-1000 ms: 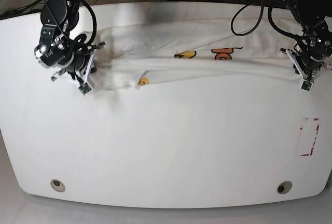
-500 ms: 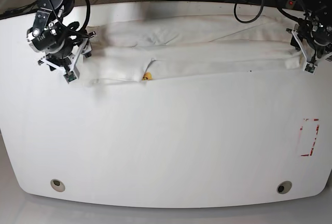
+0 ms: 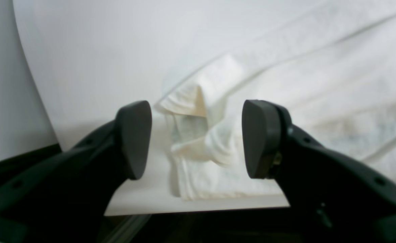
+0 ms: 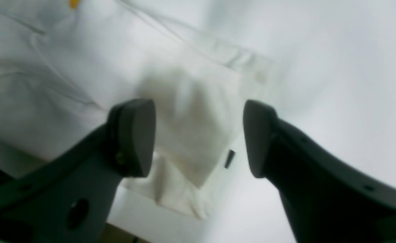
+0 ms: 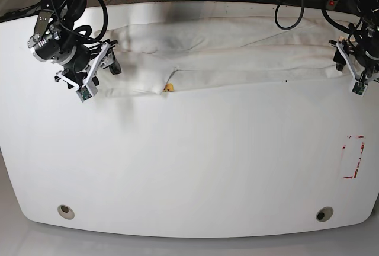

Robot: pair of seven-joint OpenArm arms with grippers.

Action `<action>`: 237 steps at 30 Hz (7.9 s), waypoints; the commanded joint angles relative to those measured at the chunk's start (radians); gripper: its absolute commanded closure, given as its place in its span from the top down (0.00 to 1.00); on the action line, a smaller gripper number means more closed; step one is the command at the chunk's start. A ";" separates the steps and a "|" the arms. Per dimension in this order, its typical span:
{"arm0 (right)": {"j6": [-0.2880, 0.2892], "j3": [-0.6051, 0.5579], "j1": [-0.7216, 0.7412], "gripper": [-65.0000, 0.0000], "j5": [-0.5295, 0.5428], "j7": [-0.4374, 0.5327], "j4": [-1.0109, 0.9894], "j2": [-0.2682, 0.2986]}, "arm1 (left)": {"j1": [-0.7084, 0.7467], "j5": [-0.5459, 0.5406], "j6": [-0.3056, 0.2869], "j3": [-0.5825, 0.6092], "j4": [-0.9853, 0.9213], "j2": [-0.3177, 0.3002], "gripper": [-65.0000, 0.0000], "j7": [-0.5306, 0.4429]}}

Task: Fold the T-shirt properly
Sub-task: 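Lower the folded hem onto the shoulder edge and release, then regrasp the folded end with the left gripper and adjust it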

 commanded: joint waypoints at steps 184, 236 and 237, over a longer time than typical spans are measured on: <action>0.000 0.008 0.158 0.60 -0.299 0.258 -0.478 -0.078 | 0.008 -0.099 0.005 0.008 -0.259 -0.050 0.51 0.094; 0.000 0.008 0.145 0.60 -0.302 0.258 -0.478 -0.078 | 0.006 -0.368 0.005 0.082 -0.284 -0.084 0.07 0.096; 0.000 0.008 0.145 0.60 -0.304 0.258 -0.478 -0.078 | 0.020 -0.368 0.005 0.064 -0.261 -0.084 0.07 0.097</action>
